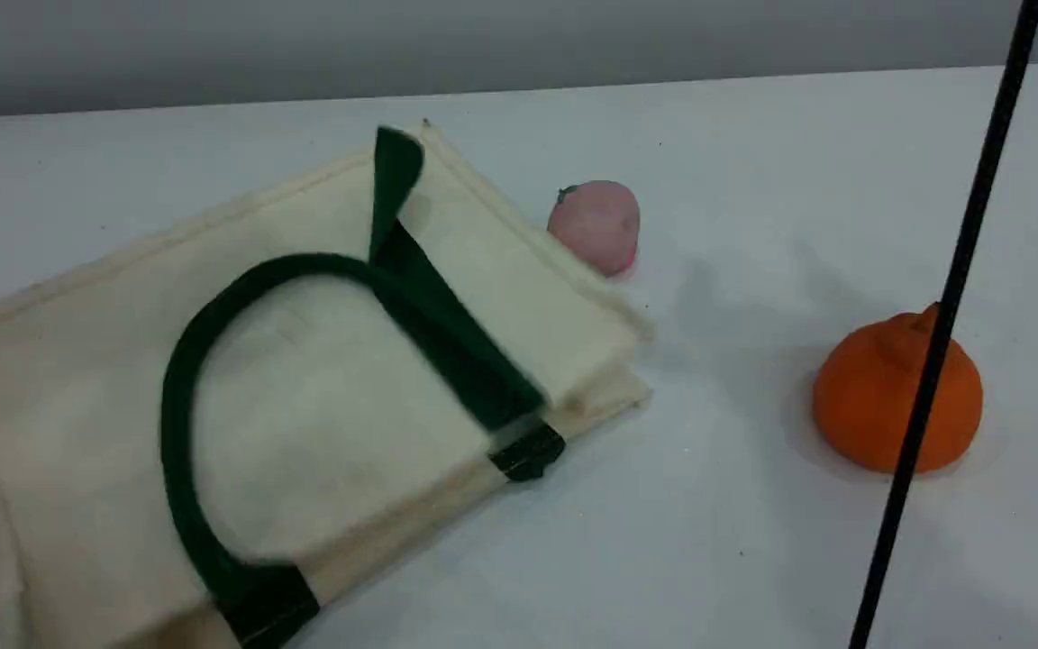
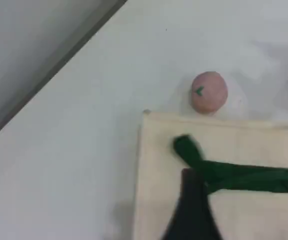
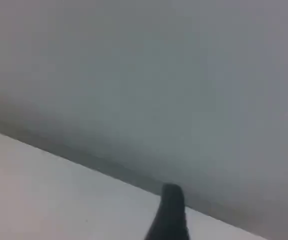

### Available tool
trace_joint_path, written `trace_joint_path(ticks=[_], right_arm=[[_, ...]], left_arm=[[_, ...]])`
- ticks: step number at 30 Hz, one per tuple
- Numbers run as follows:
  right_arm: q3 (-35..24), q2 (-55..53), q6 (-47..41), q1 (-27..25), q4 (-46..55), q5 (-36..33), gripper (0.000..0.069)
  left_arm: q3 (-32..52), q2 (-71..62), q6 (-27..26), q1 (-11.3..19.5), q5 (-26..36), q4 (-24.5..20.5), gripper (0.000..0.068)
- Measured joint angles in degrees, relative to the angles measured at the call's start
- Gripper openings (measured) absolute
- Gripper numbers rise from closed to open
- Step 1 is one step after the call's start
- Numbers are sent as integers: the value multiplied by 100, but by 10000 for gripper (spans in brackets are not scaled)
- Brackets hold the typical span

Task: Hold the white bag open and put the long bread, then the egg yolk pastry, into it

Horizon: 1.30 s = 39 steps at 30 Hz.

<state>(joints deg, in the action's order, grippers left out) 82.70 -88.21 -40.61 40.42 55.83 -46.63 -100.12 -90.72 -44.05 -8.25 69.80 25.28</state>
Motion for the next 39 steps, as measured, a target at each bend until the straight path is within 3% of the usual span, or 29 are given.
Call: trace_joint_path(ticks=[4,10,15,21,26,31,39], right_arm=[[0,201,182,0,-93,-23,562],[0,703,460,0,-453,-52,562],[-54,1152,874,0,-831,-120,562],[-726,1856,868,0,-964,125,562],[-1479,2665,867,13,-1140,287,561],[-2248,3637,1071,13,-1477,302,561],[-2869,5130,2055,13,-2671,-453,561]], left_arm=[[0,0,73,0,0,58,535],[0,9,442,0,6,52,538],[0,239,452,0,18,34,538],[0,898,923,0,24,-93,538],[93,1625,1533,0,24,-556,538],[780,2582,2066,0,32,-1067,538],[2653,4383,2237,0,28,-1081,539]])
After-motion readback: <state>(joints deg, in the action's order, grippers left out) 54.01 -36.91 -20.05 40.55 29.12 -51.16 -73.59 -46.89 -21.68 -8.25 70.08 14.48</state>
